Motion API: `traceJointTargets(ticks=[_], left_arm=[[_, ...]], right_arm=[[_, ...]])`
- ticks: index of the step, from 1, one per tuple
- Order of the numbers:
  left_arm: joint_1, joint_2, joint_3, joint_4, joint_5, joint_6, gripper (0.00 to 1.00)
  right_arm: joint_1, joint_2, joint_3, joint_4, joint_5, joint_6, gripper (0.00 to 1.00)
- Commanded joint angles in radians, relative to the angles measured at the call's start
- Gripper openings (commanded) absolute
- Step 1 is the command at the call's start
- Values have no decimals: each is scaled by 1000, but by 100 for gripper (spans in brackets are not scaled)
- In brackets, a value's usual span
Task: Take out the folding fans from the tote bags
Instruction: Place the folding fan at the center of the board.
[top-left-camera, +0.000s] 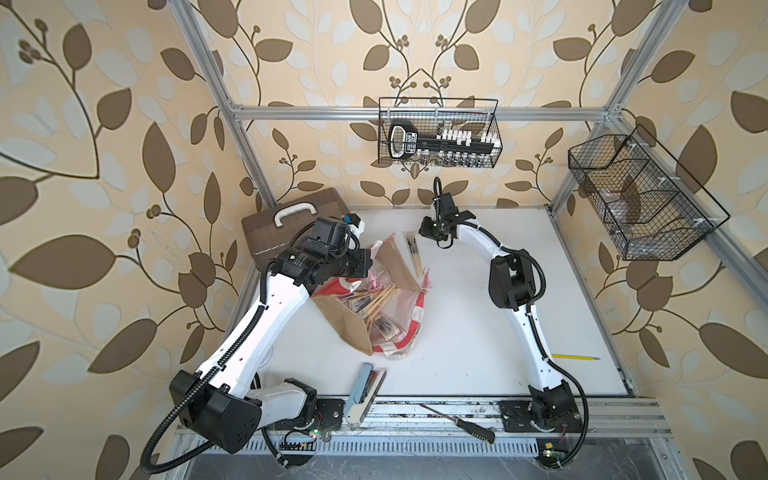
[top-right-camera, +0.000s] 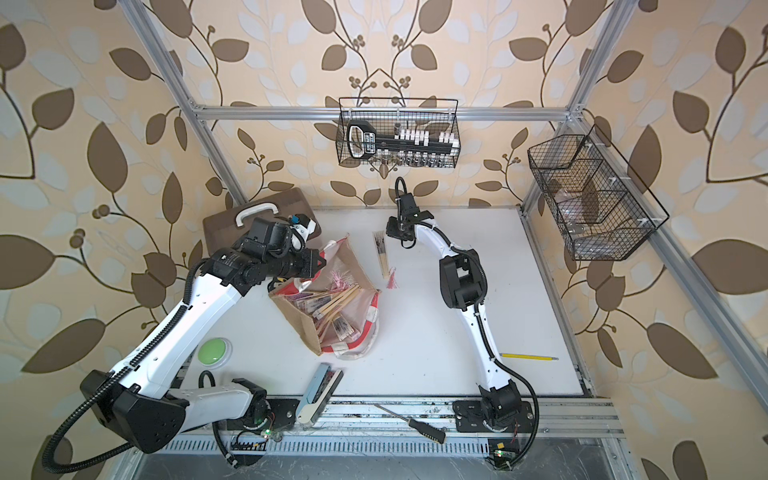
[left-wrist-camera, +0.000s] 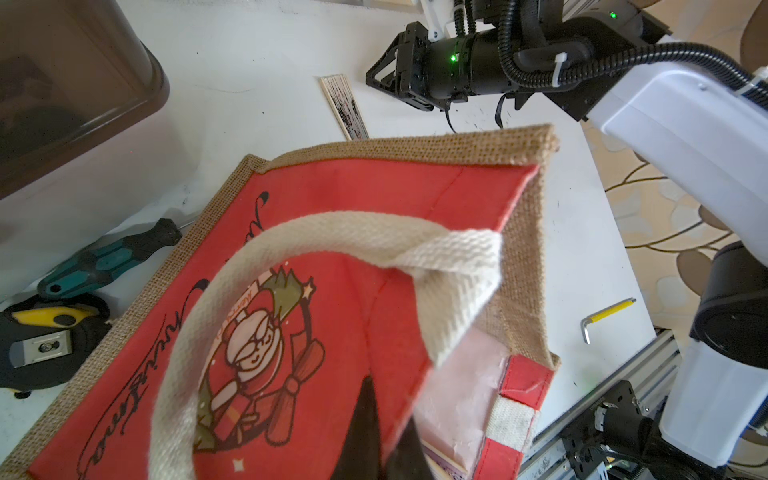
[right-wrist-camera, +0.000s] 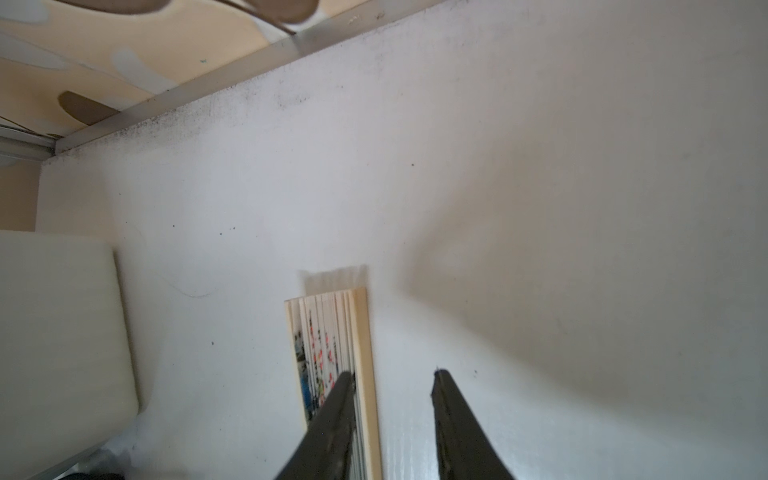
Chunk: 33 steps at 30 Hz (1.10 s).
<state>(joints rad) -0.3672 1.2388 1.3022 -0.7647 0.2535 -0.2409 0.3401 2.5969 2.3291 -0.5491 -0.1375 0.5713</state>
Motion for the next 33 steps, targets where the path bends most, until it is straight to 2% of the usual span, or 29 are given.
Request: traceJointTargets(ticks=[1, 5, 12, 16, 20, 27, 33], left_arm=[[-3, -4, 5, 1, 16, 2, 0], [-3, -13, 6, 4, 15, 7, 0], [-3, -32, -4, 20, 38, 17, 0], [-3, -32, -4, 18, 43, 27, 0], [-3, -32, -4, 15, 37, 33, 0], [-3, -54, -29, 33, 40, 43, 0], [-3, -63, -35, 44, 64, 57, 0]], right_arm=[[3, -106, -58, 21, 20, -3, 35], [18, -317, -258, 97, 57, -33, 37], [109, -854, -889, 420, 162, -92, 45], [200, -1146, -1169, 533, 221, -199, 47], [311, -1360, -1316, 544, 294, -325, 48], [512, -1690, -1548, 593, 302, -512, 49], [617, -1806, -1643, 606, 276, -706, 50]])
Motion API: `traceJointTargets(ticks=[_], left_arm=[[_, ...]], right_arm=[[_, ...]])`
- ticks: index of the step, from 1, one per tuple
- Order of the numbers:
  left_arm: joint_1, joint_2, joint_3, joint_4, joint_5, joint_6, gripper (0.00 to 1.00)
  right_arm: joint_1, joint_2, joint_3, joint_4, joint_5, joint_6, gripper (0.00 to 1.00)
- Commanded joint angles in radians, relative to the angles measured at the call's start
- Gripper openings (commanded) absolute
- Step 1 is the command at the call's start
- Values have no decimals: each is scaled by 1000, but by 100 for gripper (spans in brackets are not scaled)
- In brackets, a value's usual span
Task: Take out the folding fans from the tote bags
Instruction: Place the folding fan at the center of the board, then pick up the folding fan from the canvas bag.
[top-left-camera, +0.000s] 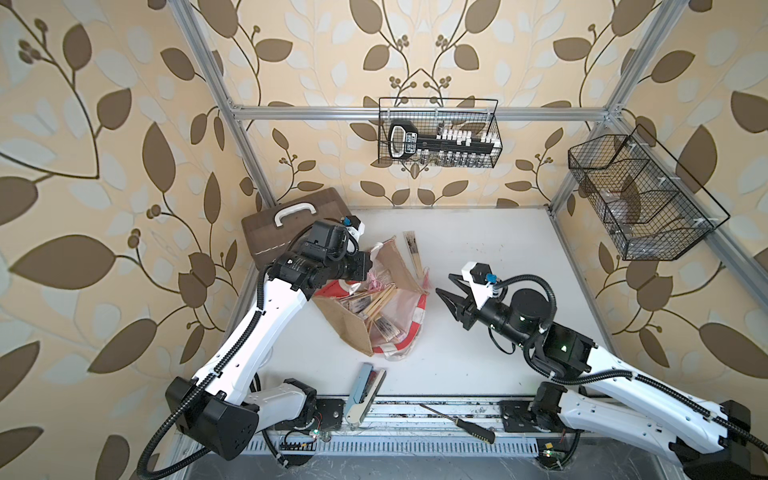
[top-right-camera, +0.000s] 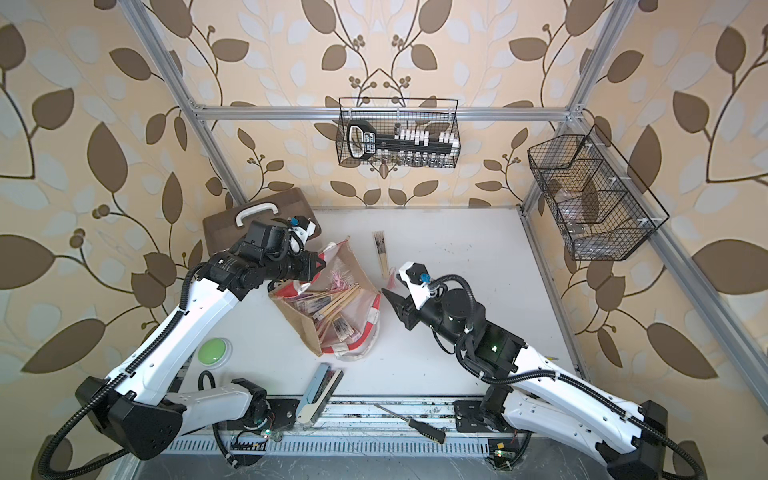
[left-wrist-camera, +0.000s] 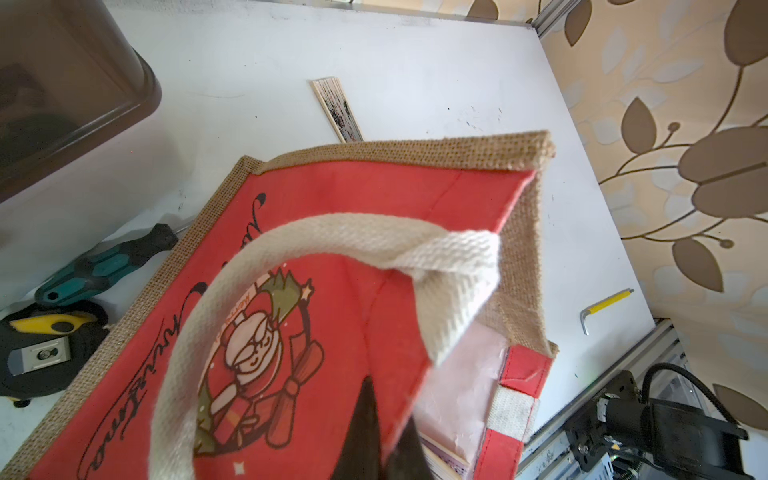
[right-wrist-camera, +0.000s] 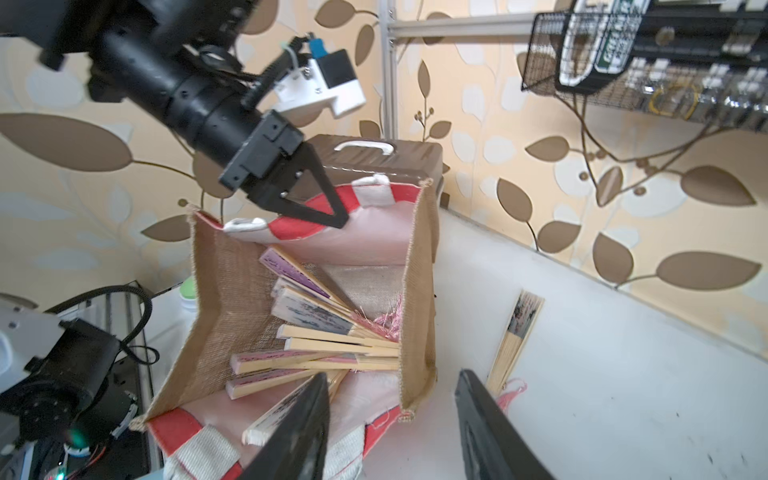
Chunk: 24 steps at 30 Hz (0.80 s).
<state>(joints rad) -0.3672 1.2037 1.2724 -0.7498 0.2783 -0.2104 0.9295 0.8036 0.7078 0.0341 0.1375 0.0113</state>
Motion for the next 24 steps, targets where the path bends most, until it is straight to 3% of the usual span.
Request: traceJointTargets(ticks=[1, 10, 20, 24], left_arm=[[-3, -29, -8, 30, 44, 29, 0], [-3, -44, -13, 43, 90, 51, 0], [-3, -79, -42, 87, 115, 75, 0], [-3, -79, -51, 84, 94, 85, 0]], right_arm=[[39, -14, -21, 17, -10, -167, 50], [116, 99, -8, 119, -95, -331, 47], [116, 369, 68, 270, -164, -331, 39], [113, 447, 59, 310, -191, -395, 38]])
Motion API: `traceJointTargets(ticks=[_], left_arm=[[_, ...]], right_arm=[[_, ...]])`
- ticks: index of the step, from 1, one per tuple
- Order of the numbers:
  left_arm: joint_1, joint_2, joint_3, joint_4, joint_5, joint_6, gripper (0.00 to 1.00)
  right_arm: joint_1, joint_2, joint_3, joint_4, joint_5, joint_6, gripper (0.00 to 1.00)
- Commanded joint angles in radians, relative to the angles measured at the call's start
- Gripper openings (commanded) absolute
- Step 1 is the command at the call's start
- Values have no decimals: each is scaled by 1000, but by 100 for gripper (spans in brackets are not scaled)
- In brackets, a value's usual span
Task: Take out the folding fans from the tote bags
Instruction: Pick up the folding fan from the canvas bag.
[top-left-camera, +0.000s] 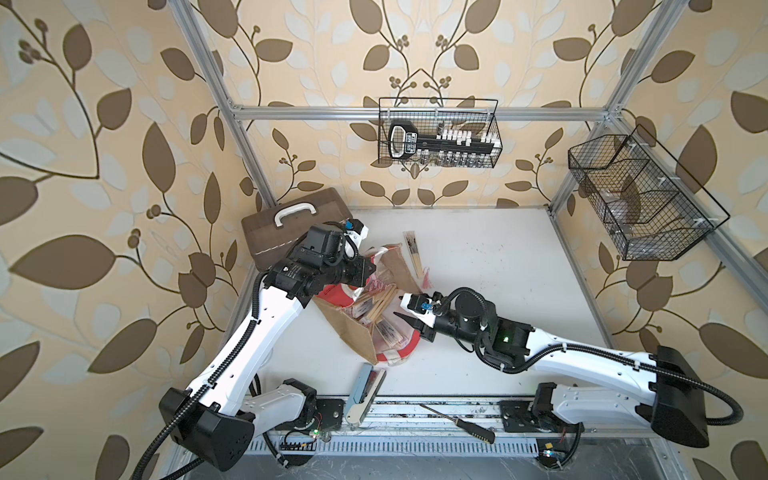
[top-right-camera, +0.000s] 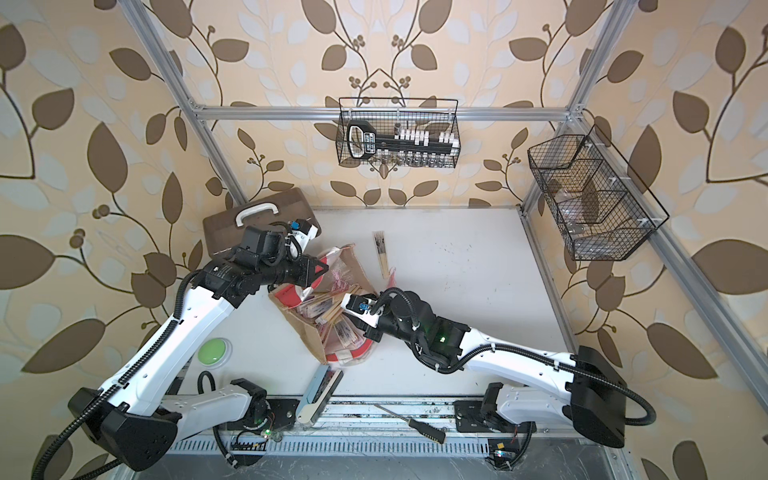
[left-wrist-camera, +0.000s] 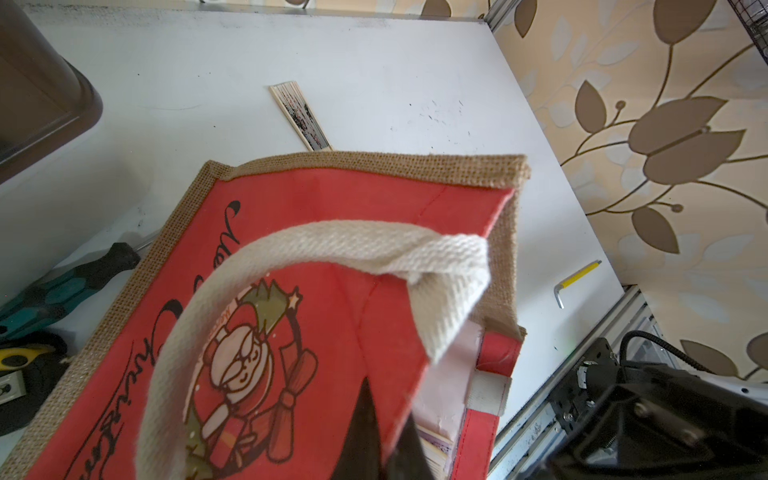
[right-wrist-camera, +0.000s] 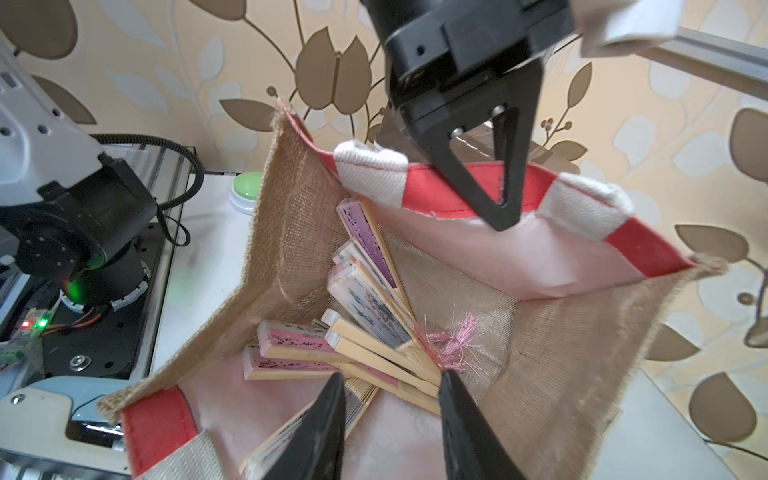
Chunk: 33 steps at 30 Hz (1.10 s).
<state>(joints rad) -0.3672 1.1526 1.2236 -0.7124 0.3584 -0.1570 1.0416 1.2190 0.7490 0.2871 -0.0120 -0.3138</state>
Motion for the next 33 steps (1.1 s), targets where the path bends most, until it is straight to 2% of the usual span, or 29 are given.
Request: traceJointTargets(ticks=[1, 6, 9, 13, 19, 23, 33], left_arm=[[-3, -27, -3, 45, 5, 33, 0], [-3, -14, 4, 27, -11, 45, 0], [0, -14, 4, 25, -11, 45, 0], [4, -16, -4, 36, 6, 40, 0], [13, -7, 3, 34, 20, 37, 0], [26, -6, 2, 39, 35, 31, 0], [37, -1, 1, 39, 39, 25, 0]], right_arm=[[0, 47, 22, 51, -45, -88, 38], [-25, 93, 44, -7, -116, -212, 38], [-63, 123, 86, -75, -212, -286, 38], [-78, 186, 155, -209, -287, -469, 40], [-70, 313, 246, -186, -216, -471, 40], [-48, 413, 303, -181, -118, -469, 40], [-54, 465, 284, -145, -126, -487, 40]])
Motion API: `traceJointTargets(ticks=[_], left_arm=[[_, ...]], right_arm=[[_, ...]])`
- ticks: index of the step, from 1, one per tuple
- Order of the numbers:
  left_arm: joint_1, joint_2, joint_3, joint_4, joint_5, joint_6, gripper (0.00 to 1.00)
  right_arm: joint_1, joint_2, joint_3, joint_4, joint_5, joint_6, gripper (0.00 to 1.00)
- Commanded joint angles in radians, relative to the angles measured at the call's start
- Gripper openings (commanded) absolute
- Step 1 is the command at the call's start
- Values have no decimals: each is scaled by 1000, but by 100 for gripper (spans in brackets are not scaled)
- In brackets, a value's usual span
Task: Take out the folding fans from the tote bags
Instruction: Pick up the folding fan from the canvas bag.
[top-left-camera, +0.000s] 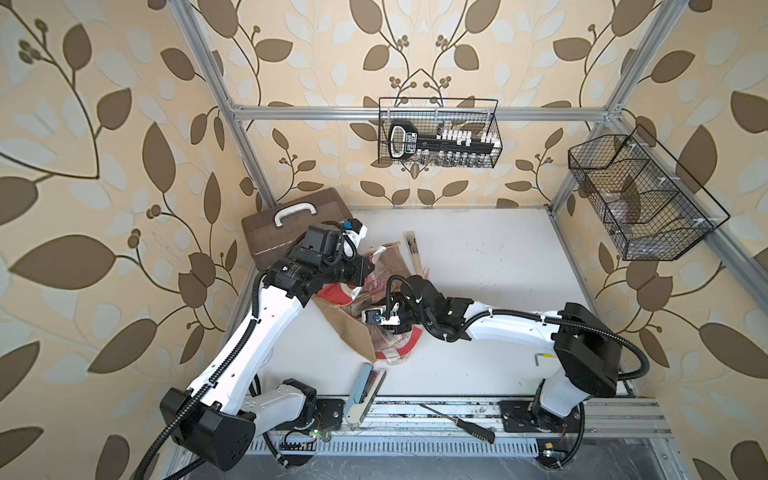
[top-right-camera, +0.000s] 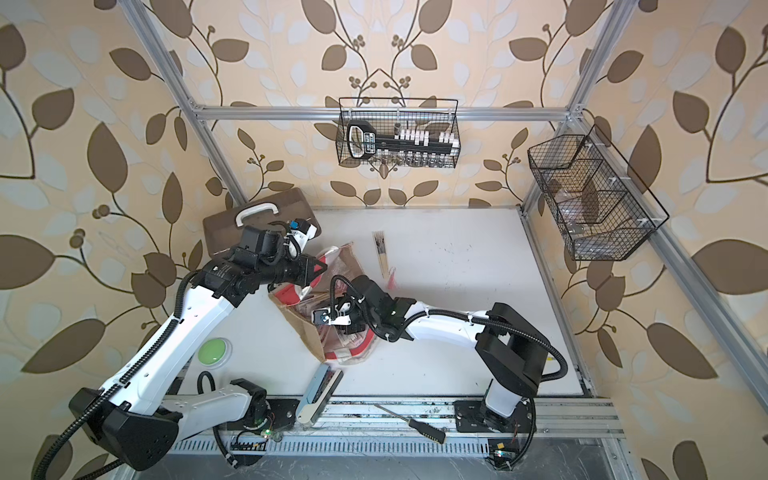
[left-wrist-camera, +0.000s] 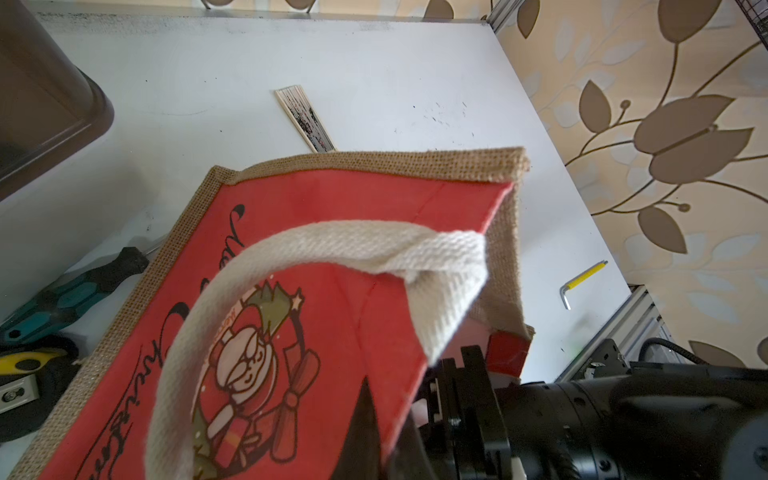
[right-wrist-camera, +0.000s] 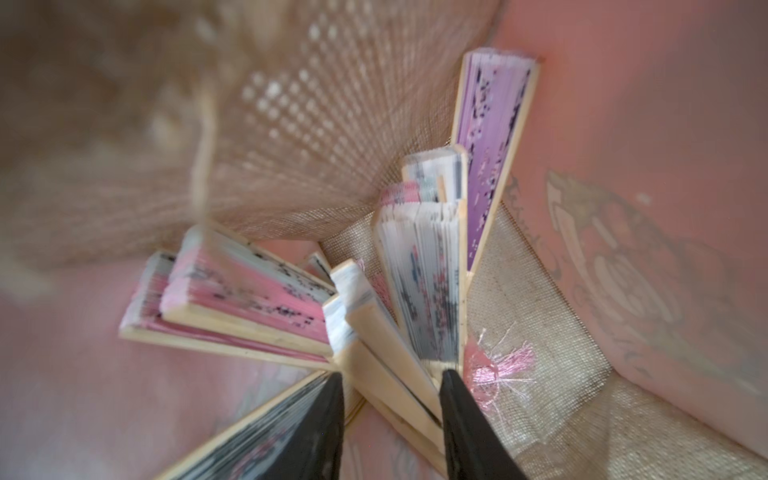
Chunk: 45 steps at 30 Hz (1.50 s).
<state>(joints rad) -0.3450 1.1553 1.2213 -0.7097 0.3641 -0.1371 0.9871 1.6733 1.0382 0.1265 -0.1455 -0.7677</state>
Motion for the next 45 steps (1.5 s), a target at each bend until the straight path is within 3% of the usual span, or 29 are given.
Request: traceJointTargets(ticks=[1, 9, 18, 25, 36, 41, 45], left_arm=[[16, -5, 3, 35, 32, 6, 0], [20, 3, 6, 35, 34, 5, 0], [27, 4, 5, 36, 43, 5, 0], [27, 7, 6, 37, 49, 3, 0], [28, 14, 6, 36, 51, 0, 0], [28, 9, 3, 38, 52, 0, 0], [28, 11, 5, 38, 54, 0, 0]], right_arm=[[-2, 15, -7, 37, 18, -12, 38], [-21, 50, -2, 111, 56, 50, 29], [0, 72, -6, 38, -51, -33, 33], [12, 102, 11, 36, -20, -43, 38], [38, 136, 19, 142, 23, -44, 33], [27, 114, -10, 173, -30, -45, 35], [27, 140, -4, 204, 27, -38, 34]])
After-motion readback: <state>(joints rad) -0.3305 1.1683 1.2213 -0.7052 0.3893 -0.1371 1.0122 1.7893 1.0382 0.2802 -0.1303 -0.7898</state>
